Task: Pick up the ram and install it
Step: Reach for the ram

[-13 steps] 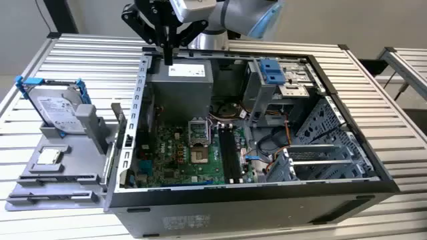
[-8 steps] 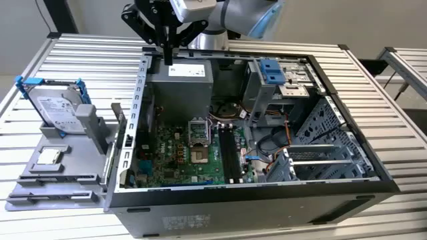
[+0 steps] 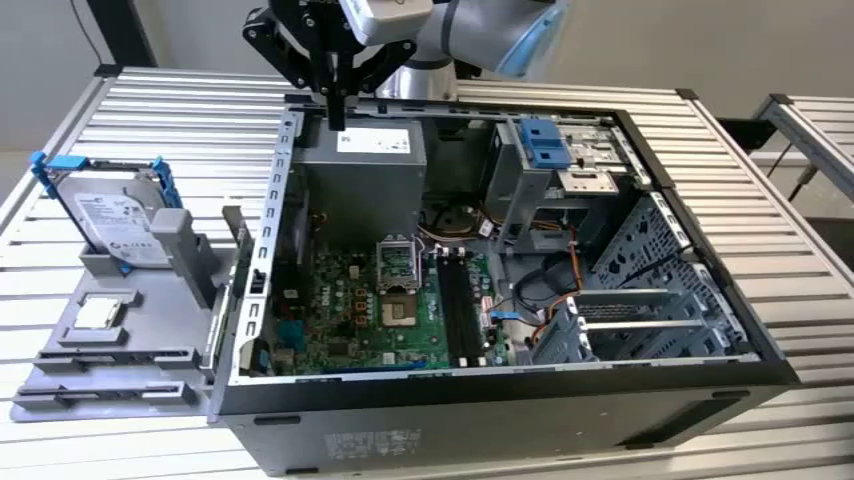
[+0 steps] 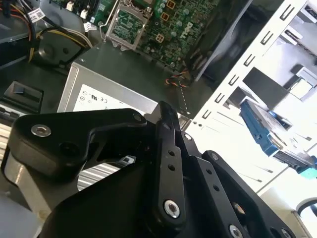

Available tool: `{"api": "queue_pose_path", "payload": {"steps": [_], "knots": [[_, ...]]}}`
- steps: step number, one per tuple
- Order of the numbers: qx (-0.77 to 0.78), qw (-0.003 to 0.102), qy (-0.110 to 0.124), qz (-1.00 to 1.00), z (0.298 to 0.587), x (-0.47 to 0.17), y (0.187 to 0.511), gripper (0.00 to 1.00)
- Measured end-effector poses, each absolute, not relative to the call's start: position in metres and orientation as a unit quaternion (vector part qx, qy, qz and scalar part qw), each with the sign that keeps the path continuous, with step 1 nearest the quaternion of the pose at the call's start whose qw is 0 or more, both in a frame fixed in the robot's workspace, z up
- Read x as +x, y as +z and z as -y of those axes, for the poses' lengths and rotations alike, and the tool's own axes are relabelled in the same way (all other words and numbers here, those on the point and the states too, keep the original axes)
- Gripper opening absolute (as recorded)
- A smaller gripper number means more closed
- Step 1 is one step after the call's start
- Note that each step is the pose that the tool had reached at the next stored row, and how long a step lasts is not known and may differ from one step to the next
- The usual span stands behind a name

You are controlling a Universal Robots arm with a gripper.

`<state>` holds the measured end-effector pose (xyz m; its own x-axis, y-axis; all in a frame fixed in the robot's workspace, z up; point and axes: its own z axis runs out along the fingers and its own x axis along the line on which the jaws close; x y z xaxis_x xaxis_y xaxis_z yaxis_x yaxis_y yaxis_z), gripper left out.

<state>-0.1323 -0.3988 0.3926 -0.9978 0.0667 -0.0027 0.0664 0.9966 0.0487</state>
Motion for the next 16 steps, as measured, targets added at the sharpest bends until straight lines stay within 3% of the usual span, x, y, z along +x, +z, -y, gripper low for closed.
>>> {"api": "queue_pose_path", "payload": {"steps": [16], "knots": [[0.029, 0.004, 0.025, -0.999, 0.3989, -0.1414, 0.3926, 0.0]]}}
